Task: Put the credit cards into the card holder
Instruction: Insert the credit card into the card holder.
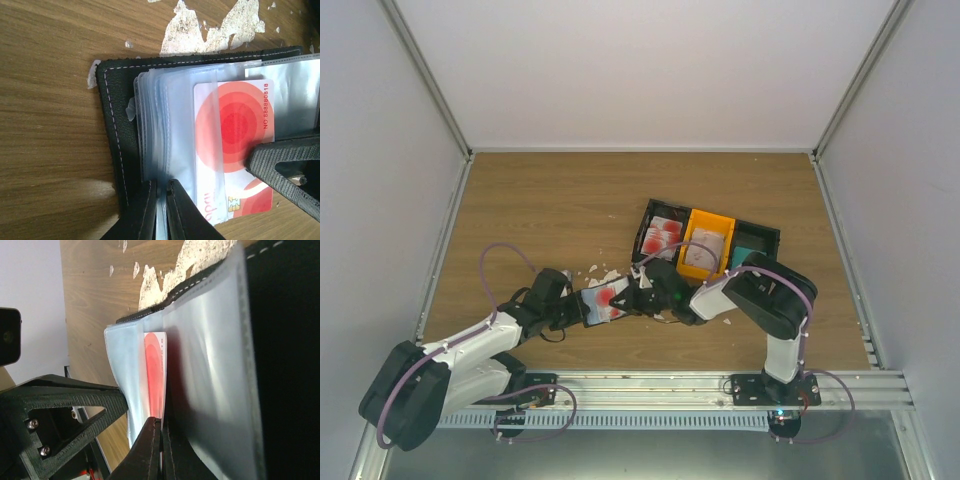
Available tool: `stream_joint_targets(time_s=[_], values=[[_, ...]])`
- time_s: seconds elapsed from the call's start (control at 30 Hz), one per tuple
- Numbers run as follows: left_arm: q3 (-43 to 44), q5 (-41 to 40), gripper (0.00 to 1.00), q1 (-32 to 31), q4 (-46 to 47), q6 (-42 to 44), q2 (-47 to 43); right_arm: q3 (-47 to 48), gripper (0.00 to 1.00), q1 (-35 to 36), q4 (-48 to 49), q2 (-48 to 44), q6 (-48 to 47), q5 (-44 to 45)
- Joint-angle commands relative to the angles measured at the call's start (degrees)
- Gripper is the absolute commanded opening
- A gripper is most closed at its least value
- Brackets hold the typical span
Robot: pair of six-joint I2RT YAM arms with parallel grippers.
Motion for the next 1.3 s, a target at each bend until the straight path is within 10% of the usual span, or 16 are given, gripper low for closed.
stream_joint_targets(time_s=[0.0, 0.67, 1.27], values=[[-0.85, -1.26, 0.09, -0.21, 0.76, -0.31, 1.49, -3.29, 0.00, 2.02, -6.32, -0.28, -1.15, -0.49], [-0.70, 0.75, 0.09, -0.12, 1.80, 0.44, 3.83, 3.71, 0.01, 2.79, -5.46, 4.86, -5.11, -5.40], [0.73, 2.04, 0.16, -0.03, 0.89, 1.51, 3.41, 8.49, 0.43, 3.99, -28.39, -6.73, -16.27, 11.04]])
